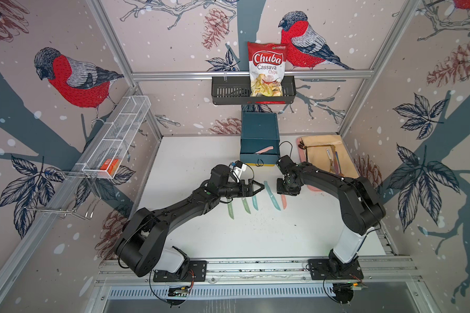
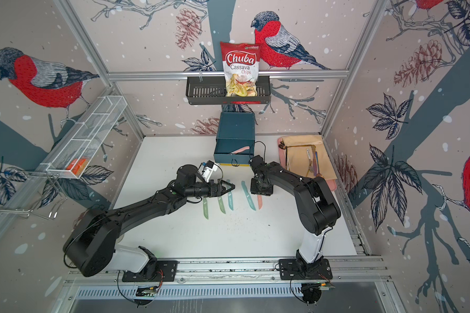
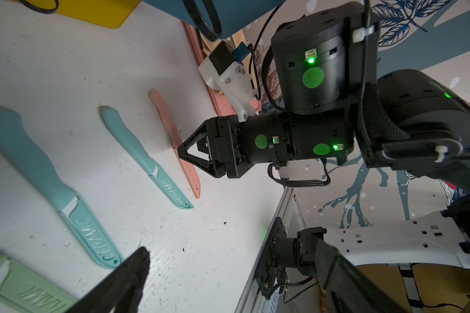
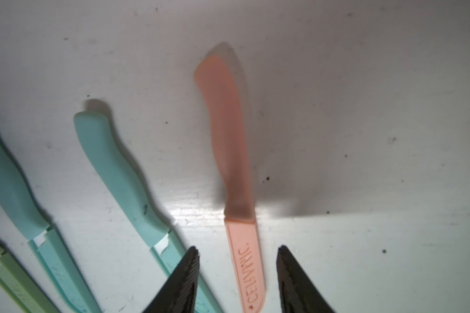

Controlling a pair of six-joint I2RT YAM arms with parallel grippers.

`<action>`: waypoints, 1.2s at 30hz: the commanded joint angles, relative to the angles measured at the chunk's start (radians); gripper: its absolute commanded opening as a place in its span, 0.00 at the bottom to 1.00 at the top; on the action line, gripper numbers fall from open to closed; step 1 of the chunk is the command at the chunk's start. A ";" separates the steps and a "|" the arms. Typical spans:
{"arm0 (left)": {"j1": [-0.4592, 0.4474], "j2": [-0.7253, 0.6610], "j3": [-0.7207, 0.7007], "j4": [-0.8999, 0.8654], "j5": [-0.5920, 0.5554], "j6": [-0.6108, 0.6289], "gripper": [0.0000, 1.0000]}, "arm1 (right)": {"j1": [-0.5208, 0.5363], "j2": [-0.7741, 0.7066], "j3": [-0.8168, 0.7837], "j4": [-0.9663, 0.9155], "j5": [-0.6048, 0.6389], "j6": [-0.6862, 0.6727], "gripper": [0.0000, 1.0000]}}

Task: Place the fruit knives into the drawer by color
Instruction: Pick up the fruit knife from the center of the board.

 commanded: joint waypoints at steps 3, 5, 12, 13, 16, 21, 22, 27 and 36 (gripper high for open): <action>-0.002 -0.001 0.000 0.040 0.010 0.002 0.97 | -0.019 0.034 0.018 0.039 0.007 -0.031 0.43; -0.002 -0.001 0.000 0.040 0.009 0.004 0.97 | -0.029 0.046 0.015 0.055 -0.005 -0.031 0.40; -0.002 -0.002 0.004 0.028 0.009 0.009 0.97 | -0.026 0.075 -0.009 0.060 -0.008 -0.036 0.25; -0.003 -0.004 0.002 0.023 0.007 0.014 0.97 | -0.023 0.067 -0.019 0.058 -0.002 -0.037 0.24; -0.013 -0.011 -0.005 -0.005 0.005 0.033 0.97 | -0.022 0.045 -0.051 0.037 0.017 -0.041 0.23; -0.050 -0.022 -0.044 -0.001 -0.002 0.036 0.97 | -0.013 -0.018 -0.130 0.001 0.025 -0.032 0.21; -0.059 -0.025 -0.057 0.007 -0.004 0.032 0.97 | -0.013 -0.033 -0.147 -0.005 0.024 -0.028 0.21; -0.102 -0.036 -0.135 0.087 -0.017 -0.018 0.97 | -0.009 -0.112 -0.213 -0.036 0.021 -0.005 0.21; -0.137 -0.030 -0.167 0.135 -0.027 -0.042 0.97 | -0.005 -0.159 -0.221 -0.050 0.032 -0.007 0.39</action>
